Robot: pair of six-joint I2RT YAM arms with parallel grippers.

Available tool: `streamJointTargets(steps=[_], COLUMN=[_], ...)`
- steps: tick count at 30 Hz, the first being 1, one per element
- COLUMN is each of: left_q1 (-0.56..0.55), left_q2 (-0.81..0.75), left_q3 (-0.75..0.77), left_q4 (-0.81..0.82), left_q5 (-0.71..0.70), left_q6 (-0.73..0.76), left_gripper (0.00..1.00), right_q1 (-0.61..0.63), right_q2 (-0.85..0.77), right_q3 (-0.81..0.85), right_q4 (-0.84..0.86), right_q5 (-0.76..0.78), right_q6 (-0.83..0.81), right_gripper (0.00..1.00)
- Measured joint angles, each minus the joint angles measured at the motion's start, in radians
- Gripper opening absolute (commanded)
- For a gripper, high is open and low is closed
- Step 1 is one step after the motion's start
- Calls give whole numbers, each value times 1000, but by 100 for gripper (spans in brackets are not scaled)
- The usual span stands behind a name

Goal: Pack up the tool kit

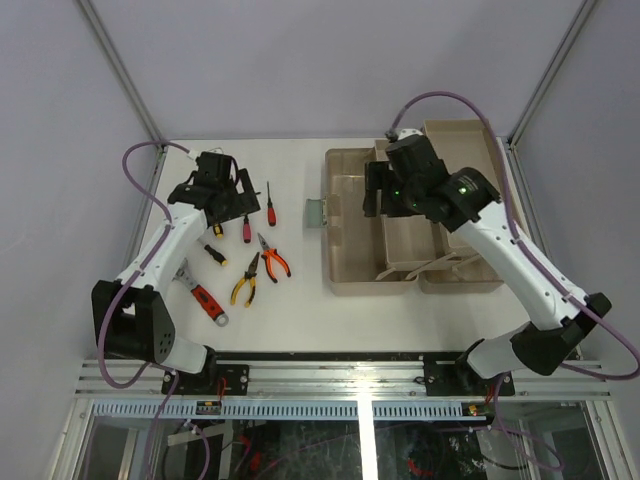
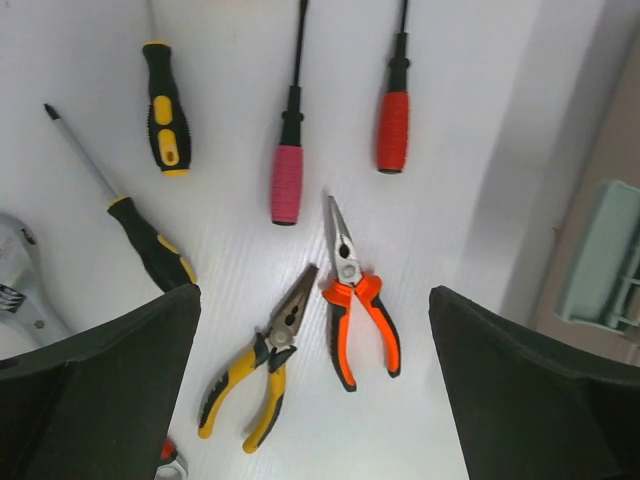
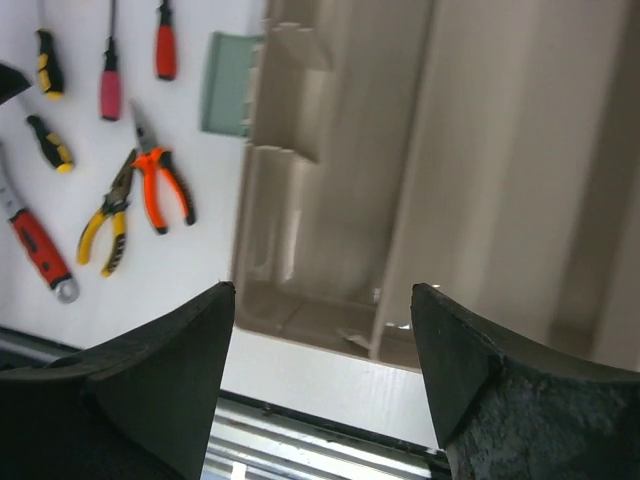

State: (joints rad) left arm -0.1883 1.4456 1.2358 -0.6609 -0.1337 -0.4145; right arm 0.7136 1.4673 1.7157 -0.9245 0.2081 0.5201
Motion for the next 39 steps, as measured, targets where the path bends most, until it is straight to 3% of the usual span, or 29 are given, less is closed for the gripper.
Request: streamJointTargets(steps=[6, 13, 20, 23, 28, 33, 39], left_q1=[26, 26, 26, 26, 26, 26, 26], left_q2=[27, 26, 22, 19, 16, 13, 10], left_q3=[9, 9, 9, 9, 9, 9, 9], left_q4=[-44, -62, -71, -74, -75, -77, -82], left_q5=[3, 18, 35, 42, 46, 47, 47], left_q6=[5, 5, 5, 7, 12, 22, 33], left_gripper=[95, 95, 95, 95, 95, 95, 94], right_q1=[-151, -451, -533, -538, -540, -540, -539], right_q2=[-88, -47, 92, 130, 154, 153, 89], right_q3=[-31, -60, 5, 5, -28, -89, -171], right_q4=[-58, -68, -66, -60, -43, -25, 38], right_q5=[9, -20, -87, -123, -167, -193, -203], right_q6=[-89, -235, -338, -355, -371, -369, -346], right_gripper=[80, 79, 75, 66, 35, 12, 5])
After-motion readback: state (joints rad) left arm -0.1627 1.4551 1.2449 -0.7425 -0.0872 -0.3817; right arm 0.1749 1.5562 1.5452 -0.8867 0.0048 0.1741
